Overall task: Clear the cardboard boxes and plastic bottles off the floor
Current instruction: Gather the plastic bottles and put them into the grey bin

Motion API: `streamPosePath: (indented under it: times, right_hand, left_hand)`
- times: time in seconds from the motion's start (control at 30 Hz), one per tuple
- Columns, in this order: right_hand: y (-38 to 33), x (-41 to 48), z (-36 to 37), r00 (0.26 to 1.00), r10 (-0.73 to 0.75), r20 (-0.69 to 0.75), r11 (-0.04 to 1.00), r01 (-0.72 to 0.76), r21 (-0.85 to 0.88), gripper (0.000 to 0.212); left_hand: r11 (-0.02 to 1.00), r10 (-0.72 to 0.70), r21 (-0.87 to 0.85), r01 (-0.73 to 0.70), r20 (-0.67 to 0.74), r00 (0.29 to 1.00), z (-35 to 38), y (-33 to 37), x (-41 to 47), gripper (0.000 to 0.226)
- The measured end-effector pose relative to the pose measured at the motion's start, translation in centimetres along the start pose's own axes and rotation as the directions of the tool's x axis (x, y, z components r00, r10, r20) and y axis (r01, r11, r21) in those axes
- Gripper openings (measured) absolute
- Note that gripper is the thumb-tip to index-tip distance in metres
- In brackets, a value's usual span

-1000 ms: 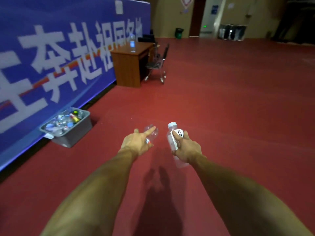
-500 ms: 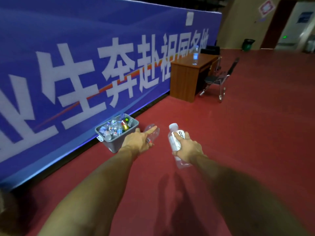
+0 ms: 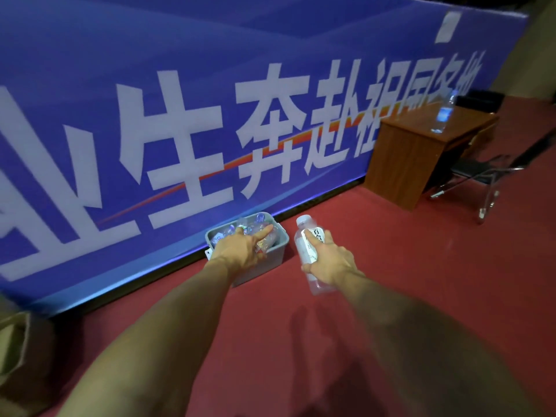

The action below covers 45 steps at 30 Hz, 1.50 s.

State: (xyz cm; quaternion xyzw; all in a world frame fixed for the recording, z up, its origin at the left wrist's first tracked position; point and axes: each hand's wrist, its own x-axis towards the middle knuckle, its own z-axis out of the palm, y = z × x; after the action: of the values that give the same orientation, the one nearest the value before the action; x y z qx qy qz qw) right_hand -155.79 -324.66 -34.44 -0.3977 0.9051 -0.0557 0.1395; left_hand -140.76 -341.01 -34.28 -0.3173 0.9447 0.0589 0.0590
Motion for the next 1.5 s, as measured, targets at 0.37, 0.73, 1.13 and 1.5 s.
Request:
streamPosePath:
  times: [0.37, 0.73, 1.13, 1.5]
  right_hand:
    - [-6.1, 24.4, -2.8, 0.998, -0.059, -0.008, 0.998, 0.059, 0.017, 0.085]
    - [-8.3, 45.5, -2.7, 0.995, -0.078, 0.063, 0.997, 0.078, 0.013, 0.084]
    - [-5.6, 71.7, 13.6, 0.989, -0.087, 0.116, 0.996, 0.084, 0.025, 0.082]
    - [2.1, 83.2, 46.4, 0.986, 0.148, 0.073, 0.989, -0.148, 0.0, 0.083]
  left_hand:
    - [0.997, -0.069, -0.045, 0.069, -0.001, 0.998, -2.9, -10.6, 21.6, 0.066]
    - [0.999, -0.024, -0.025, 0.026, 0.065, 0.998, -2.5, -15.4, 41.2, 0.067]
    - [0.985, -0.109, -0.125, 0.117, 0.067, 0.992, 15.4, -22.3, 65.4, 0.064]
    - [0.996, -0.048, -0.076, 0.054, 0.081, 0.996, 47.6, -27.4, 77.2, 0.068]
